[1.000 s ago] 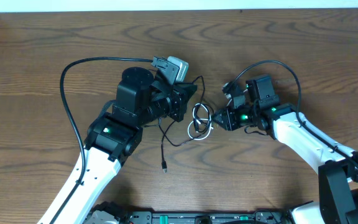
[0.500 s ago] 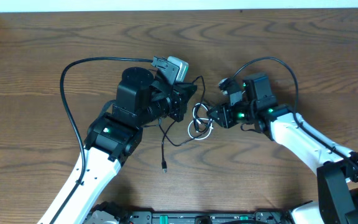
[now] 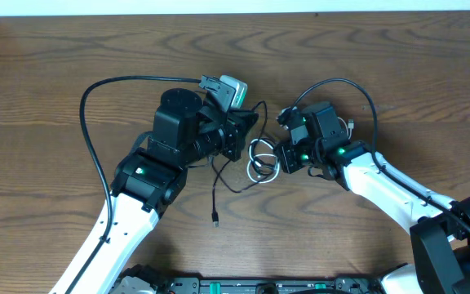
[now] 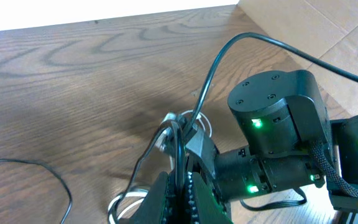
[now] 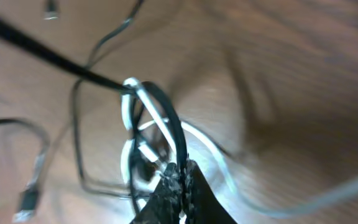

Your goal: Untangle cables

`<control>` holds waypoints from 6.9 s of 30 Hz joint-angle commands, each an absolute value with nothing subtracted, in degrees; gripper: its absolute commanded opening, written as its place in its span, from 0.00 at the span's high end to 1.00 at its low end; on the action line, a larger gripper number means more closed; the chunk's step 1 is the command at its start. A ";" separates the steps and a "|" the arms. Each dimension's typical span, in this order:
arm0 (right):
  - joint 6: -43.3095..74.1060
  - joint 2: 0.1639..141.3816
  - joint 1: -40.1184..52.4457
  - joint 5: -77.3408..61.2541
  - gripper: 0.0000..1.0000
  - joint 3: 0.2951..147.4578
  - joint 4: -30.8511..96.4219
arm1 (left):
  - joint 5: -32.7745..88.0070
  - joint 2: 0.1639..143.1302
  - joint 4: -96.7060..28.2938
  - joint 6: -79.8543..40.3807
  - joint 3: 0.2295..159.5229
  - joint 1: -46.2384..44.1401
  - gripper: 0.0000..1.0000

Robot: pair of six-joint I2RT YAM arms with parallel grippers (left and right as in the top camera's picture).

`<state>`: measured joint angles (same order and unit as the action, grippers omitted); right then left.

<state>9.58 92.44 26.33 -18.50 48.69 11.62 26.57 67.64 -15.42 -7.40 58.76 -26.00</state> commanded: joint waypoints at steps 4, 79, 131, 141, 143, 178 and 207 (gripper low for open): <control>10.46 92.97 26.57 -8.93 0.99 48.95 13.32 | 25.78 68.23 -16.01 -6.42 59.27 -26.11 0.92; 12.82 92.97 26.72 -14.15 0.99 48.95 15.03 | 24.91 108.25 -9.30 -9.76 59.27 -29.15 0.93; 3.55 92.97 16.19 -63.72 0.58 48.95 6.33 | 34.33 85.08 -16.64 -22.70 59.27 -15.25 0.93; 3.81 92.97 17.85 -63.11 0.60 48.95 5.69 | 30.41 85.08 -15.75 -39.07 59.27 -17.96 0.93; 4.51 92.97 17.98 -61.47 0.62 48.95 5.76 | 30.65 85.08 -15.40 -41.32 59.27 -18.41 0.93; 17.32 92.97 20.78 -51.13 0.66 48.95 2.90 | 33.10 85.08 1.56 -48.82 59.27 -23.83 0.93; 3.51 92.97 20.01 -35.75 0.50 48.95 10.87 | 45.06 85.08 -10.02 -25.45 59.27 -21.65 0.94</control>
<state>11.05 92.64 19.16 -21.74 48.69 11.22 41.65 85.41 -10.09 -29.58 58.85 -21.80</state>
